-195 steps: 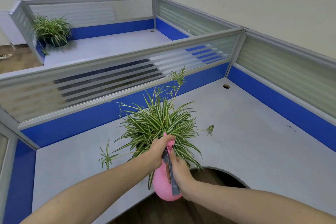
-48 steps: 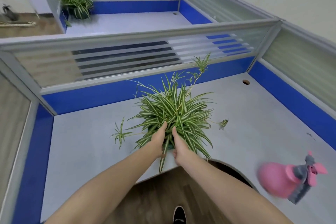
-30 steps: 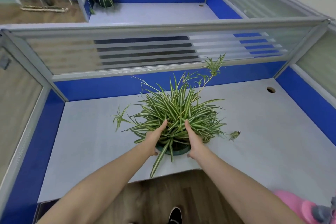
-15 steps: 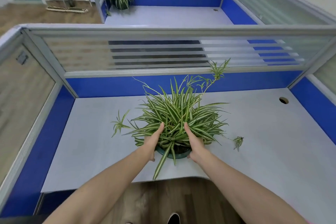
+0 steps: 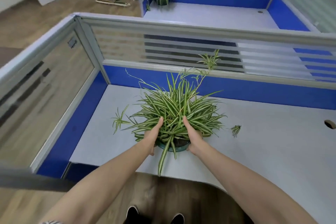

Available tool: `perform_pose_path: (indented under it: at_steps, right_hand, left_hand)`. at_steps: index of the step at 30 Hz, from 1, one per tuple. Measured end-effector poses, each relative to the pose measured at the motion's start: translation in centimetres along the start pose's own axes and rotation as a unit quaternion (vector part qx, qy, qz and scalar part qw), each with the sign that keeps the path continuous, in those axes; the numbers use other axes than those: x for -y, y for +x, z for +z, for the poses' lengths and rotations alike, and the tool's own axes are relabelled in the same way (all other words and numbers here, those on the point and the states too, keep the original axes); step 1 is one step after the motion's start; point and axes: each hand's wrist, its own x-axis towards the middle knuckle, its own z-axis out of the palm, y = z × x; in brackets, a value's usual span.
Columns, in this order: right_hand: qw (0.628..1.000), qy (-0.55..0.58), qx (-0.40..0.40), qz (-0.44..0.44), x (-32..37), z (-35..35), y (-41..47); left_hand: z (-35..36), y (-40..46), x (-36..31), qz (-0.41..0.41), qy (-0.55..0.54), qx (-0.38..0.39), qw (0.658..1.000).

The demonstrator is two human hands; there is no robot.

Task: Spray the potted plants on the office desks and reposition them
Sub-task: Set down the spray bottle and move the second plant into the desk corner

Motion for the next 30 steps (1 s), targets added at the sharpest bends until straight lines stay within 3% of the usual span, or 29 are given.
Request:
perform_pose_path:
  at_steps: [9, 16, 30]
  right_hand:
    - [0.999, -0.037, 0.032, 0.015, -0.1, 7.0, 2.1]
    - [0.999, -0.041, 0.033, 0.010, -2.6, 11.6, 11.9]
    - [0.999, -0.032, 0.027, 0.015, 1.3, 24.9, 8.8]
  left_hand:
    - [-5.7, 2.7, -3.1, -0.006, -0.026, -0.027, 0.999]
    - [-10.3, 4.3, -6.5, -0.016, -0.029, -0.024, 0.999]
    - [-18.9, 8.5, -13.5, -0.003, -0.053, -0.051, 0.997]
